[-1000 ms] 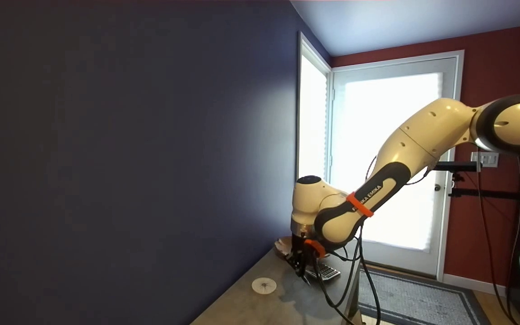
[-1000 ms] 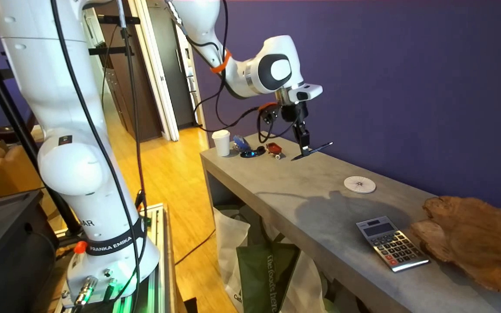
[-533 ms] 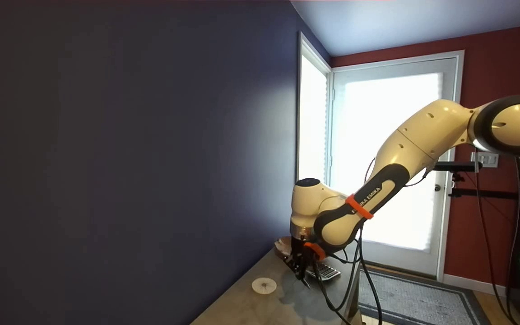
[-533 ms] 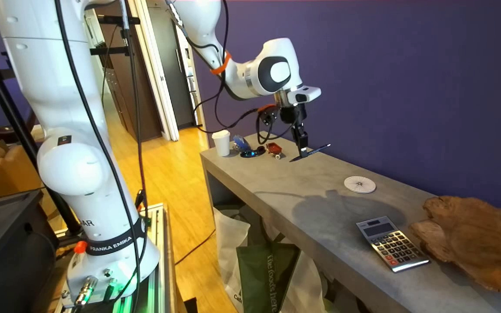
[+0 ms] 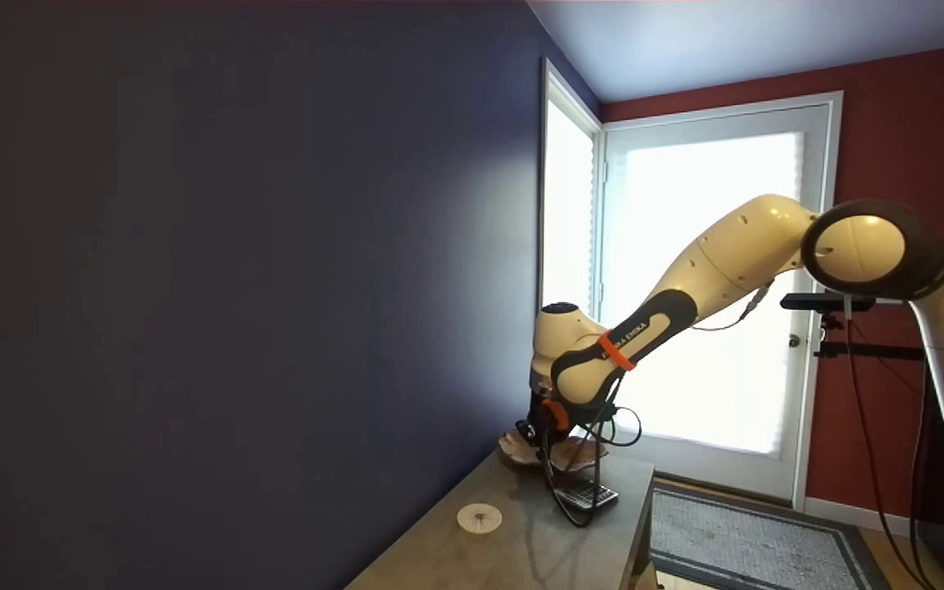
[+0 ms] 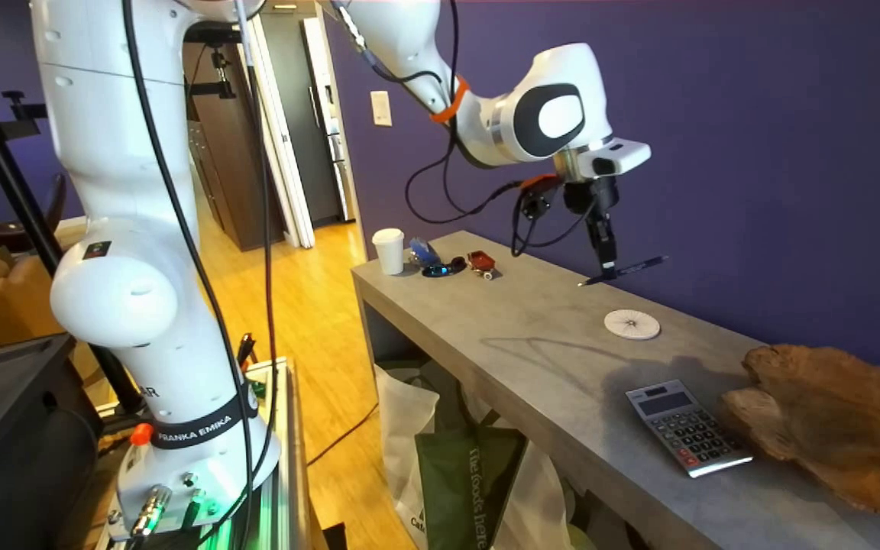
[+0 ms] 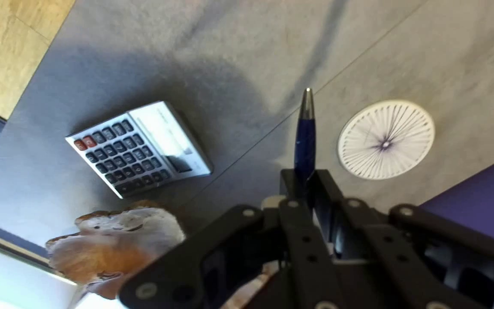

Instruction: Put the pen on the wooden tray

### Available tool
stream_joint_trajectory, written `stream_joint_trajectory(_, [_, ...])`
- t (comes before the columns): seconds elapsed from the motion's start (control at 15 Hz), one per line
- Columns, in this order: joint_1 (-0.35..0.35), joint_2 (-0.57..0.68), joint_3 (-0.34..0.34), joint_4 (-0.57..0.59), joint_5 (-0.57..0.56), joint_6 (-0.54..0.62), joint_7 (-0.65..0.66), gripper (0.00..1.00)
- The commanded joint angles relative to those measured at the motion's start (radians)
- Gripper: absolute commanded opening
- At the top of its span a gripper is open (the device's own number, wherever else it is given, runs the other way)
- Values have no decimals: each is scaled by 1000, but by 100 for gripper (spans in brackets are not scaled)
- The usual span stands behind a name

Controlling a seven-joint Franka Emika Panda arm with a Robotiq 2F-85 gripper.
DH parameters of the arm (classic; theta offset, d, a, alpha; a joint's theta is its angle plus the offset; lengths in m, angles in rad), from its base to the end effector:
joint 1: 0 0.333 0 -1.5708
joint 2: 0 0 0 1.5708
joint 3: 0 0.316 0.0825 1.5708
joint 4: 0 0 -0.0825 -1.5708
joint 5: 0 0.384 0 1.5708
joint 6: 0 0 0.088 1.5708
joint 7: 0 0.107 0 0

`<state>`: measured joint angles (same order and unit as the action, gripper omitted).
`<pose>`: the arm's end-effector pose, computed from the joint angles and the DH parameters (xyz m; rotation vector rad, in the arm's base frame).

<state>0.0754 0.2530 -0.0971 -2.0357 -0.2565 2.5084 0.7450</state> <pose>0.6114 -0.0092 0.3430 2.8845 -0.8456 0.4135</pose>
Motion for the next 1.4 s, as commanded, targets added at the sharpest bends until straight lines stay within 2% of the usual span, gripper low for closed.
stream_joint_trajectory(0.0, [-51,132,-52,184,74,-47,38,3])
stream_joint_trajectory(0.27, [-96,251,-122,337,135,-76,107,3])
stream_joint_trajectory(0.67, [-140,404,-167,513,192,-107,213,3])
stream_joint_trajectory(0.73, [-130,339,-164,425,170,-85,178,3])
stream_joint_trajectory(0.8, [-132,355,-167,438,170,-85,179,13])
stream_joint_trajectory(1.0, [-130,357,-168,438,170,-85,179,13])
stream_joint_trajectory(1.07, [-129,357,-167,438,170,-85,179,3])
stream_joint_trajectory(1.33, [-166,426,-152,506,159,-148,33,3])
